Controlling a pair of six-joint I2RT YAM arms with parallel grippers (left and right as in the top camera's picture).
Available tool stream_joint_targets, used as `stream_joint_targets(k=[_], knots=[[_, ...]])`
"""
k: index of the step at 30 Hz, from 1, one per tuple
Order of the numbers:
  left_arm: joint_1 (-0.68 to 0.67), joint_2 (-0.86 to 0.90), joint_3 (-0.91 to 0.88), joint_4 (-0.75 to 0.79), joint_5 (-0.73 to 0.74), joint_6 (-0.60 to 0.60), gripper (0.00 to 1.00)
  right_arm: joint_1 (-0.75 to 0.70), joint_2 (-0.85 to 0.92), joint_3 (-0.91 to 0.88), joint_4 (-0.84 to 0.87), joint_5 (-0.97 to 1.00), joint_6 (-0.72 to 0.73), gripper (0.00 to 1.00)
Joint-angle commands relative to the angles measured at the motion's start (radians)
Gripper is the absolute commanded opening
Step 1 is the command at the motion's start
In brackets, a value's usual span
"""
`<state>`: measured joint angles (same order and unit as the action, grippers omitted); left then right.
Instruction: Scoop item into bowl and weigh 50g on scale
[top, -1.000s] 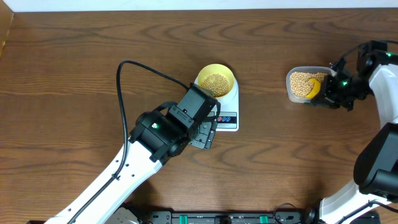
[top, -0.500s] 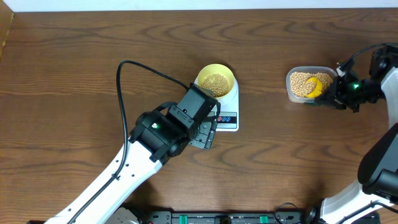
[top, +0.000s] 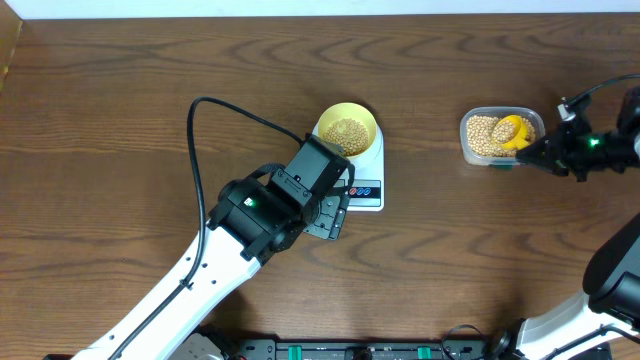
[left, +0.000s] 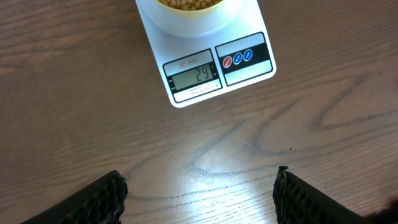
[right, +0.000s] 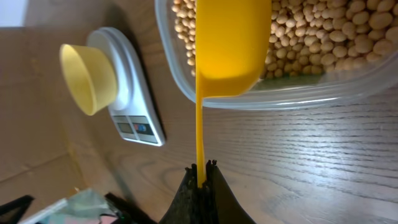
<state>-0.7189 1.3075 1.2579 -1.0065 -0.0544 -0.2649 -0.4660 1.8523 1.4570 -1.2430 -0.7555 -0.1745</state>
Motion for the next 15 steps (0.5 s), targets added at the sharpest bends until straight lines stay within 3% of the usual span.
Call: stream_joint_targets(k=[1,15], knots=[[0.002,0.004,0.019,-0.002,0.001,0.008,0.78,-0.028,0.014,-0.008,-0.01,-0.096,-0.045,0.01],[0.002,0.004,0.019,-0.002,0.001,0.008,0.78,-0.051,0.014,-0.008,-0.063,-0.296,-0.116,0.01]])
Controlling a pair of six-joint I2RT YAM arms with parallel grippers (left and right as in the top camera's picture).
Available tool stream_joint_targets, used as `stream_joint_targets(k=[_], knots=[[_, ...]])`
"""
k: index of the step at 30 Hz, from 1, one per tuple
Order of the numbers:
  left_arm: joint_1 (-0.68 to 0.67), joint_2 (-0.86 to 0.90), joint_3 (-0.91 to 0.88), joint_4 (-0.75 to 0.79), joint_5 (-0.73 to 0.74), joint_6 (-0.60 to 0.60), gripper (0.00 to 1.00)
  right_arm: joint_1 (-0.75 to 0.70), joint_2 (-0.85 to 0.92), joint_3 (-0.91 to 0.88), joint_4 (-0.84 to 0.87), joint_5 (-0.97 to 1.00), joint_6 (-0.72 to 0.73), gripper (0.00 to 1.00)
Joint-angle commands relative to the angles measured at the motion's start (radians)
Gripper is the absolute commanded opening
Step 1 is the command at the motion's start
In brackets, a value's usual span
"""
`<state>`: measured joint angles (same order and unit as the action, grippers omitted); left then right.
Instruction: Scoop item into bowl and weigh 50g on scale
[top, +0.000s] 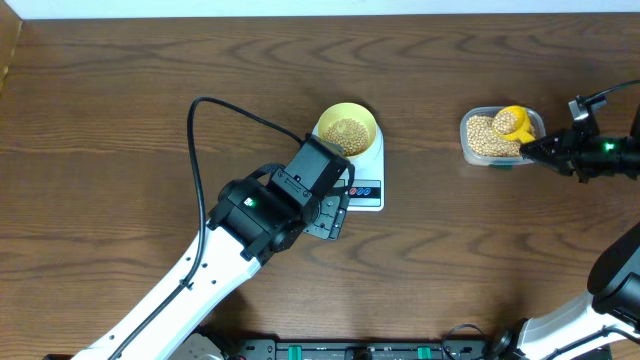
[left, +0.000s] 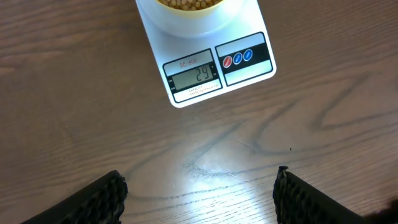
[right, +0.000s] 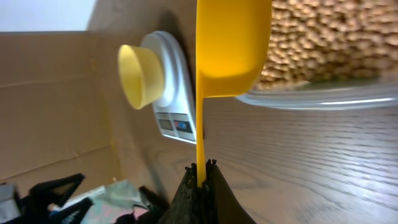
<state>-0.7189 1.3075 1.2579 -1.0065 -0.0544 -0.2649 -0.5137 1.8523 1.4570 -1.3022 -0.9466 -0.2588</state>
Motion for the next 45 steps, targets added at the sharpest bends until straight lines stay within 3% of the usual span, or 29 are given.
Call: stream_joint_targets(k=[1,11,21,25,38,45], knots=[[0.002,0.004,0.019,-0.002,0.001,0.008,0.78,-0.003,0.014,-0.008,-0.007,-0.122,-0.032,0.01],[0.002,0.004,0.019,-0.002,0.001,0.008,0.78,0.037,0.014,-0.008,-0.025,-0.281,-0.057,0.01],[0.002,0.004,0.019,-0.002,0.001,0.008,0.78,0.198,0.014,-0.008,-0.007,-0.404,-0.057,0.01],[0.002,0.004,0.019,-0.002,0.001,0.008,0.78,0.274,0.014,-0.008,0.06,-0.45,-0.047,0.01],[0.002,0.004,0.019,-0.002,0.001,0.008,0.78,0.503,0.014,-0.008,0.35,-0.459,0.192,0.01],[0.002,0.004,0.019,-0.002,0.001,0.008,0.78,0.599,0.014,-0.008,0.397,-0.412,0.211,0.01]])
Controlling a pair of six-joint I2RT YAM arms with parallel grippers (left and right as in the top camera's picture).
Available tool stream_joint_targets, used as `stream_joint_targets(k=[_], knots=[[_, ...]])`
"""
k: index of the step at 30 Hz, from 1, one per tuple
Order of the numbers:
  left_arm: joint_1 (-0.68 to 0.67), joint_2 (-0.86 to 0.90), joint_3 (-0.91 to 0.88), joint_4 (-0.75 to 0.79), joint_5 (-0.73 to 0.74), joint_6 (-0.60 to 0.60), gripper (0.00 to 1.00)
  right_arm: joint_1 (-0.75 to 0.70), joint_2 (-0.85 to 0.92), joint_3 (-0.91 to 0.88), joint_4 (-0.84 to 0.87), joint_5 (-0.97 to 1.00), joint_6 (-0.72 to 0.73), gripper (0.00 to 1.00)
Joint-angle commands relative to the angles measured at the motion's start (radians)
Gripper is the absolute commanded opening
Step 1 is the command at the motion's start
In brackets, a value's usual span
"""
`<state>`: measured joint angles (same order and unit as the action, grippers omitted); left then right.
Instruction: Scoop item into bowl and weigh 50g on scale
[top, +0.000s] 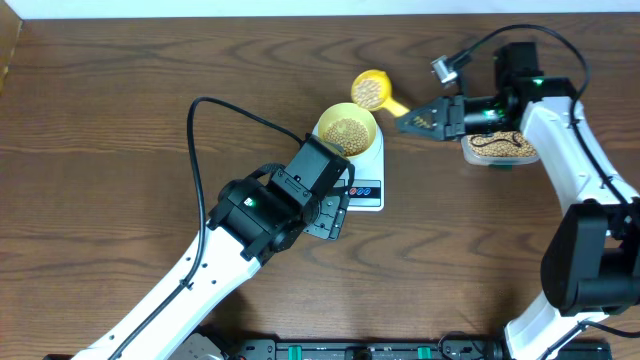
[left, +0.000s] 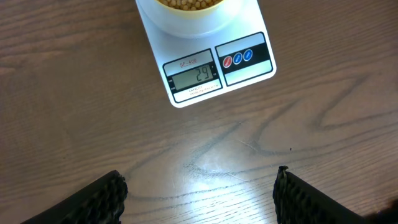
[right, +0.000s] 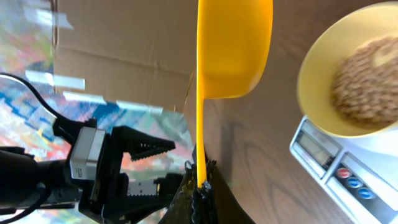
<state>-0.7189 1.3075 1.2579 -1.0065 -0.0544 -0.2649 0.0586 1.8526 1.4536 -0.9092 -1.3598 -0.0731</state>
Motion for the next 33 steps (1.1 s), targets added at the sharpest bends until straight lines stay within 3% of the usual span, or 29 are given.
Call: stream_joint_targets(k=[1,19,33], knots=[[0.002,0.004,0.019,-0.002,0.001,0.008,0.78,0.039,0.014,-0.004,0.004,0.024,0.025,0.01],[0.002,0.004,0.019,-0.002,0.001,0.008,0.78,0.103,0.014,0.005,-0.049,0.255,0.056,0.01],[0.002,0.004,0.019,-0.002,0.001,0.008,0.78,0.151,0.01,0.153,-0.143,0.517,0.069,0.01]])
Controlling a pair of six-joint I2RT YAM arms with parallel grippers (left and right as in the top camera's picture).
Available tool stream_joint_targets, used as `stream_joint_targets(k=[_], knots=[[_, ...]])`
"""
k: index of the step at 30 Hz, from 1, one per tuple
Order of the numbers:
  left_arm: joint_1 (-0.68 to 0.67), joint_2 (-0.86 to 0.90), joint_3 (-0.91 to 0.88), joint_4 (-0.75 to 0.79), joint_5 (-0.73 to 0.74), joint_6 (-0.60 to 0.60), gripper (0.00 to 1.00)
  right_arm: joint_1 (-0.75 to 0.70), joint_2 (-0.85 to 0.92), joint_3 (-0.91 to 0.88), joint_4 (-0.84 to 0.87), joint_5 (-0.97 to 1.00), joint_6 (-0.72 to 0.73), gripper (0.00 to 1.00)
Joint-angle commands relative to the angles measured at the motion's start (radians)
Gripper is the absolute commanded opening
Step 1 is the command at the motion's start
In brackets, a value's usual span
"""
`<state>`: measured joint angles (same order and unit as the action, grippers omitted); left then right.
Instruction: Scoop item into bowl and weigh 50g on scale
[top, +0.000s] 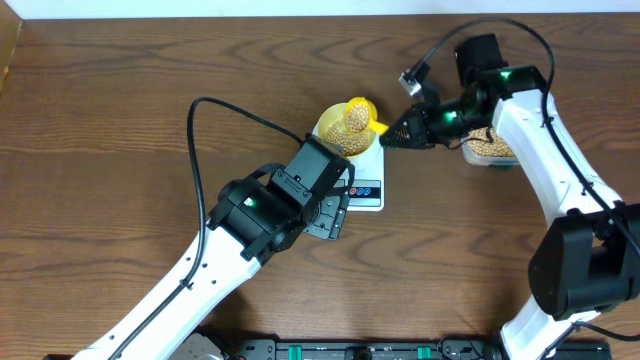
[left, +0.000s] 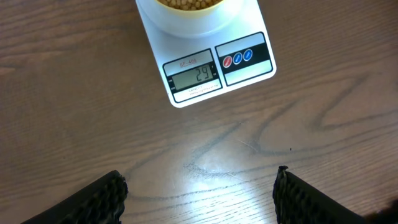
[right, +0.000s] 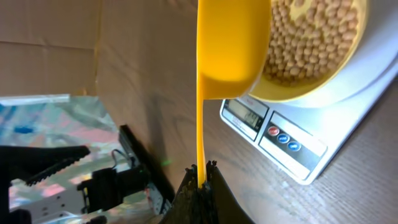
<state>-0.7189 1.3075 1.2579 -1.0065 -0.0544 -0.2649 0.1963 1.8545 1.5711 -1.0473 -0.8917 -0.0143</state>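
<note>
A yellow bowl (top: 341, 134) of soybeans stands on the white scale (top: 366, 192), whose display (left: 195, 76) reads 29. My right gripper (top: 400, 136) is shut on the thin handle of a yellow scoop (top: 357, 114), seen from below in the right wrist view as scoop (right: 233, 43). The scoop carries a heap of beans and hangs over the bowl's far right part, bowl (right: 314, 53). My left gripper (left: 200, 186) is open over bare wood just in front of the scale, holding nothing.
A clear plastic container (top: 487, 148) of soybeans sits to the right of the scale, partly covered by my right arm. The left arm's black cable (top: 215, 105) loops over the table left of the bowl.
The right gripper and the loaded scoop have moved from beyond the bowl's far right rim to over the bowl. The scale still reads 29. The left arm has not moved.
The scoop was first down in the bean container at the right, then lifted at its edge with beans in it. Later it hung beside the bowl's far rim, and now over the bowl. The left gripper stayed open before the scale, which read 29 throughout.
</note>
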Motion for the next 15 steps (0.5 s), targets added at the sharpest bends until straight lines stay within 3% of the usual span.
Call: stream_joint_targets(k=[1,15], knots=[[0.002,0.004,0.019,-0.002,0.001,0.008,0.78,0.016,0.008,0.04,-0.008,0.057,0.01,0.01],[0.002,0.004,0.019,-0.002,0.001,0.008,0.78,0.071,0.008,0.054,-0.012,0.184,0.018,0.01]])
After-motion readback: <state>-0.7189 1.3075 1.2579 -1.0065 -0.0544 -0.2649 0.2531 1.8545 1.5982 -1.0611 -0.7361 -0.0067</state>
